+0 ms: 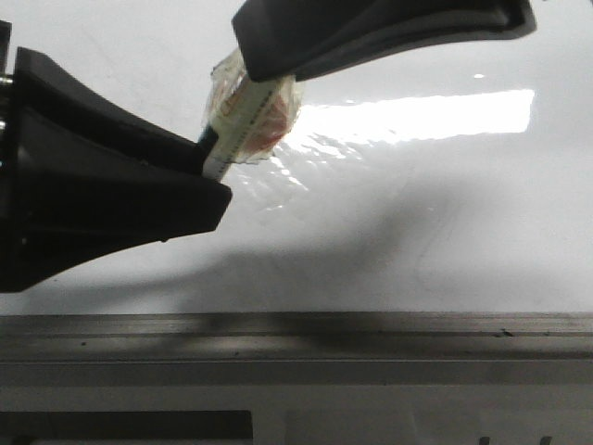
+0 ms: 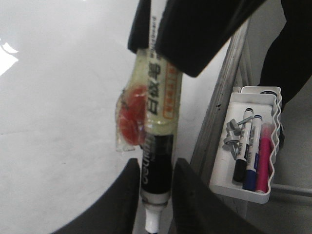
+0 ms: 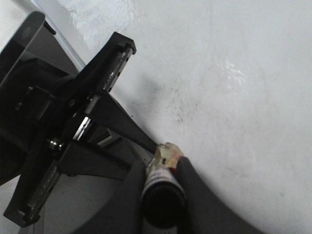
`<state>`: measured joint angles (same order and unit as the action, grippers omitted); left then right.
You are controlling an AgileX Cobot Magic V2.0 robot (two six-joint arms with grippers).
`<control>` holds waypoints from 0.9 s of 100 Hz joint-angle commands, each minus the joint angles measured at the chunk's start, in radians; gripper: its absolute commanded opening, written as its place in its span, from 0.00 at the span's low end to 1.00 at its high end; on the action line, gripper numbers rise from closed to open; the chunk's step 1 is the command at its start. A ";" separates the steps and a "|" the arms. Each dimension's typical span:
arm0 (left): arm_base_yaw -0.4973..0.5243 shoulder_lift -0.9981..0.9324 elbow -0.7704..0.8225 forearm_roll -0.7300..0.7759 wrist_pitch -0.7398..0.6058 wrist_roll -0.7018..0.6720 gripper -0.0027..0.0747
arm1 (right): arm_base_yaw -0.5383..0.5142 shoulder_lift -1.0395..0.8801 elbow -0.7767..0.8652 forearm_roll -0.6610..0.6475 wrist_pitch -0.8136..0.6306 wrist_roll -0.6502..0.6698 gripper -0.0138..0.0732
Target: Write number 8 on whiteboard
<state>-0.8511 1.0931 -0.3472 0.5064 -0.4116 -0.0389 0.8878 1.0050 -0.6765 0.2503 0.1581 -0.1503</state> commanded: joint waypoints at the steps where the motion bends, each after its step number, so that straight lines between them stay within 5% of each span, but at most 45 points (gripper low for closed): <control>1: 0.000 -0.020 -0.030 -0.019 -0.081 -0.026 0.45 | -0.004 -0.009 -0.035 0.002 -0.070 -0.010 0.08; 12: 0.000 -0.058 -0.030 -0.034 -0.051 -0.098 0.58 | -0.004 -0.009 -0.035 0.002 -0.070 -0.010 0.08; 56: 0.044 -0.553 -0.030 -0.132 0.341 -0.201 0.58 | -0.148 -0.009 -0.128 0.090 0.023 -0.008 0.09; 90: 0.093 -0.582 -0.030 -0.132 0.345 -0.218 0.58 | -0.277 0.086 -0.335 0.033 0.166 -0.008 0.09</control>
<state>-0.7616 0.5087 -0.3472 0.3855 0.0000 -0.2442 0.6224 1.0636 -0.9541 0.3002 0.3613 -0.1481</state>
